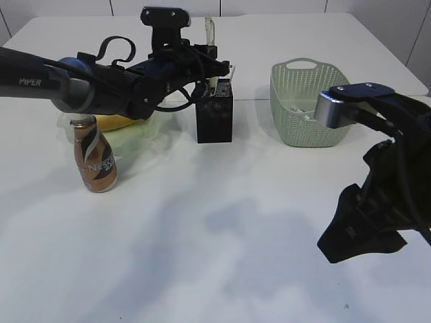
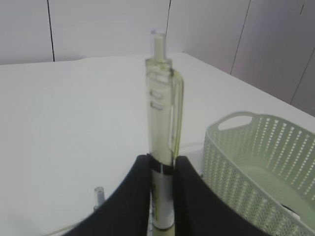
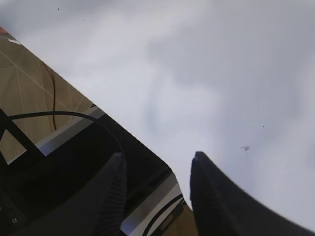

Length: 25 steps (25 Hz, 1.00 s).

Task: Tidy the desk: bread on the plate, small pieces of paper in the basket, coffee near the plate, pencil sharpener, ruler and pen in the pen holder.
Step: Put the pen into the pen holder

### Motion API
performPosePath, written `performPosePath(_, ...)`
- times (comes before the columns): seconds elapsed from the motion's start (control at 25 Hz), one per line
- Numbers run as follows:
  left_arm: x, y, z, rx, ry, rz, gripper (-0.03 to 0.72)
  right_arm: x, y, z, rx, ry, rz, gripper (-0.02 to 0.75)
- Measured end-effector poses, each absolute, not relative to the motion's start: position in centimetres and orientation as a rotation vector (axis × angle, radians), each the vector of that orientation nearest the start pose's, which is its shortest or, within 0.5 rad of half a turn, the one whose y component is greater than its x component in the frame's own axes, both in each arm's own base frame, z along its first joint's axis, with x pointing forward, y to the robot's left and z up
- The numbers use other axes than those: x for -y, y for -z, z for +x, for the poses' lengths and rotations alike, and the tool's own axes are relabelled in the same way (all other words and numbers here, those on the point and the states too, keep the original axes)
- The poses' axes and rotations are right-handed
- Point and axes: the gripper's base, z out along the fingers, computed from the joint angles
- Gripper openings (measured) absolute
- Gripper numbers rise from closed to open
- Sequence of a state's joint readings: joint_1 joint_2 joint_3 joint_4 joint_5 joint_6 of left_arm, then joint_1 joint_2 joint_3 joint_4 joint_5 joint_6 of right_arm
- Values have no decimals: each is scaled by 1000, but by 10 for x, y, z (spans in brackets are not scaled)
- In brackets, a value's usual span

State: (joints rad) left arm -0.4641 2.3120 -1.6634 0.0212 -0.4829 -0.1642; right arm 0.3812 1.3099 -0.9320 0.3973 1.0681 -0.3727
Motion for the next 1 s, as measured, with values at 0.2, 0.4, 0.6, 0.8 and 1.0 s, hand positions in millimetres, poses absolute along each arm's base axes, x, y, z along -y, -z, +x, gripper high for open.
performPosePath(0.2,240,-172,478,-1669,468,276,71,-115,-272,204,-2756,-538,-852,351)
performPosePath(0.4,240,-169,478,-1675,466,277,72,-115,-272,204,-2752,-537,-859,351)
performPosePath(0.6,240,-166,478,-1707,460,282,73,-115,-272,204,-2743,-534,-864,351)
performPosePath(0.8,240,-165,478,-1721,457,284,73,-115,-272,204,-2742,-533,-865,351)
performPosePath(1.0,240,-155,478,-1738,453,286,74,-115,-272,205,-2740,-533,-865,351)
